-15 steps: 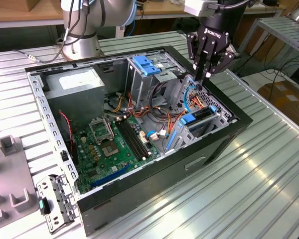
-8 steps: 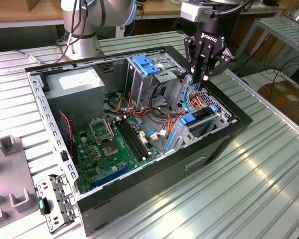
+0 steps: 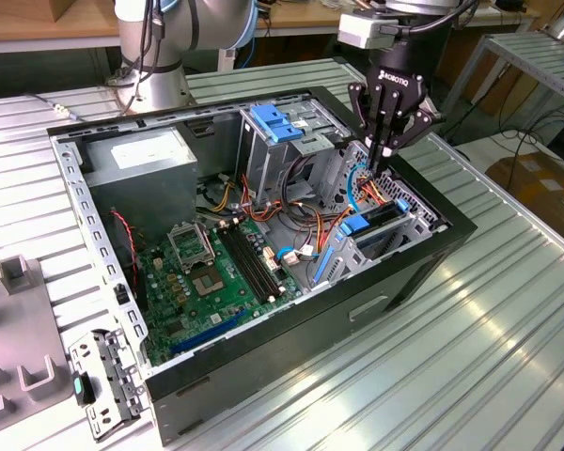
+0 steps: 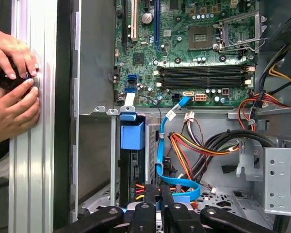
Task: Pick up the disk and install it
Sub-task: 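Insert the second disk wire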
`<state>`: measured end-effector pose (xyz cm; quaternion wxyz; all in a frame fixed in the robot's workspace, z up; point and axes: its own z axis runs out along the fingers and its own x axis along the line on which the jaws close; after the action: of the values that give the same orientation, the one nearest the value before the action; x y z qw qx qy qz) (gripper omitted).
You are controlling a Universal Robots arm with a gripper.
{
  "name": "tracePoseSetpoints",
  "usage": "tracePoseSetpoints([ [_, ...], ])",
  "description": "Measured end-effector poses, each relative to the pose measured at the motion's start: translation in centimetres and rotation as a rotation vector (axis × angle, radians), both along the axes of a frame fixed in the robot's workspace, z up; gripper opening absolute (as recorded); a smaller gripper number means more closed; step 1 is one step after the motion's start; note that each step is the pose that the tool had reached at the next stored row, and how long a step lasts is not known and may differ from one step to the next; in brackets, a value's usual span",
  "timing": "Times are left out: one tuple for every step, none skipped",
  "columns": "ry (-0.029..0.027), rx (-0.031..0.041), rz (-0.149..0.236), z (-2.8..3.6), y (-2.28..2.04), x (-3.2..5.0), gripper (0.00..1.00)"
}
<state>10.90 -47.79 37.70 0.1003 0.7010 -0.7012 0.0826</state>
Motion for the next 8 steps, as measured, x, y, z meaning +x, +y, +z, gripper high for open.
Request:
tracePoseSetpoints([
  [0.0,-0.0003,0.0,0.0,0.0,0.0,0.16],
  [0.0,-0.0004,0.0,-0.01,0.0,0.0,0.16],
  [0.0,0.0002,0.0,-0.05,-0.04,0.0,0.16],
  [0.0,0.0007,0.0,-0.06,-0.1,-0.01,0.16],
  [-0.0001,0.0025,0.0,-0.06,-0.17,-0.02,0.16],
  [-0.0001,0.0059,0.0,-0.08,-0.28,-0.04,0.16],
  [-0.0001,0.0081,0.001,-0.09,-0.38,-0.07,0.16],
  [-0.0001,0.0111,0.001,-0.11,-0.56,-0.1,0.16],
])
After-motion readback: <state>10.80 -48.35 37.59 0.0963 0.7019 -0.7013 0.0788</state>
